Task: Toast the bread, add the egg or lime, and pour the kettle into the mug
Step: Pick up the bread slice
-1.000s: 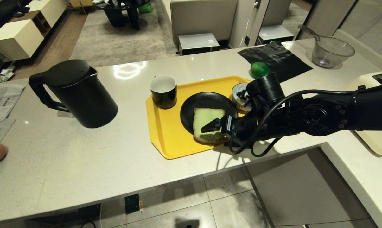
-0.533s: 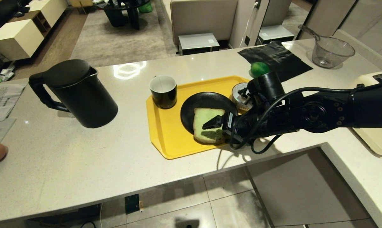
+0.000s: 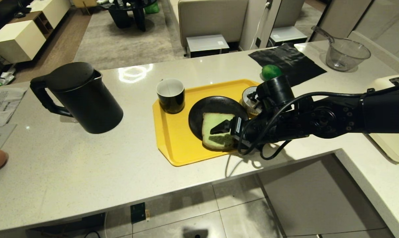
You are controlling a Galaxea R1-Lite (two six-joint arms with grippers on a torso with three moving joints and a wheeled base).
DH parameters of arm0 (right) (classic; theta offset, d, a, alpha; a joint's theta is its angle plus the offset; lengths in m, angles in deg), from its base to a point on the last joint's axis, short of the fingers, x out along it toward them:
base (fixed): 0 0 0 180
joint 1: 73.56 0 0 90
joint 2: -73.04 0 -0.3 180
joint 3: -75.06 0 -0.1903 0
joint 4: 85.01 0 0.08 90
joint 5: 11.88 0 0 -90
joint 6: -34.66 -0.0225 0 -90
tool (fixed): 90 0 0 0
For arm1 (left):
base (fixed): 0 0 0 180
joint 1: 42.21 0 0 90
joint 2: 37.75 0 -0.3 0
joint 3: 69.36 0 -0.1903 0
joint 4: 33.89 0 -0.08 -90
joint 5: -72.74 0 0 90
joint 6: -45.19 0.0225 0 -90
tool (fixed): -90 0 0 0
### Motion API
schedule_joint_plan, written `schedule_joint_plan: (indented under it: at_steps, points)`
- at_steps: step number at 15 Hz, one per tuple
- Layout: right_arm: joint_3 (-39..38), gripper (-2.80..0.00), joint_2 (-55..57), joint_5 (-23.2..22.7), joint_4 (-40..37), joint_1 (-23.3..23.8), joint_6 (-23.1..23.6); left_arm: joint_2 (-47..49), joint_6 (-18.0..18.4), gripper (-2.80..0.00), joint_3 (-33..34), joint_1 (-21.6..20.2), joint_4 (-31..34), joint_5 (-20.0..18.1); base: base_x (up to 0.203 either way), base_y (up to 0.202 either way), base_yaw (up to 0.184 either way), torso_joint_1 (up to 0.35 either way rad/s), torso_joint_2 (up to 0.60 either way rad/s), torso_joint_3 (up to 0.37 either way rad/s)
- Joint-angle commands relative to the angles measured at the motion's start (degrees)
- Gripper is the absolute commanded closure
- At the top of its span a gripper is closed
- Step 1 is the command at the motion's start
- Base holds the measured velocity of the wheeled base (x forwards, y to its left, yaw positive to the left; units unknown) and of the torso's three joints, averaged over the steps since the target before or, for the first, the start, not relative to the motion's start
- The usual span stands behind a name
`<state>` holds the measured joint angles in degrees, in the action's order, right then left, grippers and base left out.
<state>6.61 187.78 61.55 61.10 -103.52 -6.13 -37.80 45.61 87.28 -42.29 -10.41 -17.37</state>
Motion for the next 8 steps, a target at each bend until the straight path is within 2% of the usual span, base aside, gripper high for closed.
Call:
schedule_joint_plan:
  at_steps: [1,8]
  points:
    - [0.4,-2.8,0.7,-0.1,-0.2,-0.2,-0.3,0.0,0.0,0.0,0.0,0.0,0.0,0.0,0.0,0.0,0.0,0.0,0.0,0.0]
    - [0.9,-2.8,2.0,-0.2,-0.2,-0.4,-0.4,0.0,-0.1,0.0,0.0,0.0,0.0,0.0,0.0,0.0,0.0,0.0,0.0,0.0]
